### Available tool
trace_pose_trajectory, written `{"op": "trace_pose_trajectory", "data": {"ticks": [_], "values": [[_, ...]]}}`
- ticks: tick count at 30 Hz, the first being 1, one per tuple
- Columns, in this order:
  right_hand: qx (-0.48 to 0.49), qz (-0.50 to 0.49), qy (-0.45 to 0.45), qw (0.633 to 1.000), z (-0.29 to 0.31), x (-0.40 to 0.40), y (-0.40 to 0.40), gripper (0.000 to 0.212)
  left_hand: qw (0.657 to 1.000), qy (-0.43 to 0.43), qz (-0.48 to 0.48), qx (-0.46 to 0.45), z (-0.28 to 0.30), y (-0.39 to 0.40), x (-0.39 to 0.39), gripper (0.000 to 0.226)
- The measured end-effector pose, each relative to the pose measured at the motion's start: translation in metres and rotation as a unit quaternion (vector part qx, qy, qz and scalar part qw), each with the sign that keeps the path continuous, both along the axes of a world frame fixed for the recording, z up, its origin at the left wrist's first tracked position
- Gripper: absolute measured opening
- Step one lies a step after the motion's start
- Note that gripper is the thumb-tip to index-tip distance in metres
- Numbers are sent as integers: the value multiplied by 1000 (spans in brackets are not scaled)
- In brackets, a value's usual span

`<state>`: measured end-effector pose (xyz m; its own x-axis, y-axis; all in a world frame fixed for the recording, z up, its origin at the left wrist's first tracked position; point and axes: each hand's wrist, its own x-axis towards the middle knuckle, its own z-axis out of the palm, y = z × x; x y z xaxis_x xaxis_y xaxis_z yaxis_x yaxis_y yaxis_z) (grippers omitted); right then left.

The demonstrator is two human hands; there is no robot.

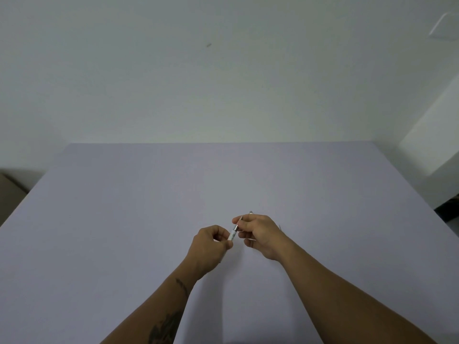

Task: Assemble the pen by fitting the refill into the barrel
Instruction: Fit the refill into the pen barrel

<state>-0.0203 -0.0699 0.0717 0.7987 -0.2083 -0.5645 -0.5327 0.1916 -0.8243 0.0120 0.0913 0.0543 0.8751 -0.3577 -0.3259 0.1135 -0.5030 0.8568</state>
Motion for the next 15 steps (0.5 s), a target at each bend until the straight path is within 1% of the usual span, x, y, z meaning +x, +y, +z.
{"op": "trace_pose_trajectory", "data": {"ticks": [6, 11, 13, 15], "values": [[-47, -17, 9, 999, -3, 2, 1, 16, 1000, 6, -2, -6, 2, -1, -2, 9], [-55, -17, 11, 998, -6, 1, 4, 14, 1000, 17, -2, -7, 3, -2, -2, 7], [-41, -17, 13, 999, -5, 0, 3, 14, 1000, 21, -1, -7, 3, -1, -2, 8], [-6, -17, 13, 1000, -3, -2, 1, 16, 1000, 23, 1, -8, 3, -1, -2, 9]]}}
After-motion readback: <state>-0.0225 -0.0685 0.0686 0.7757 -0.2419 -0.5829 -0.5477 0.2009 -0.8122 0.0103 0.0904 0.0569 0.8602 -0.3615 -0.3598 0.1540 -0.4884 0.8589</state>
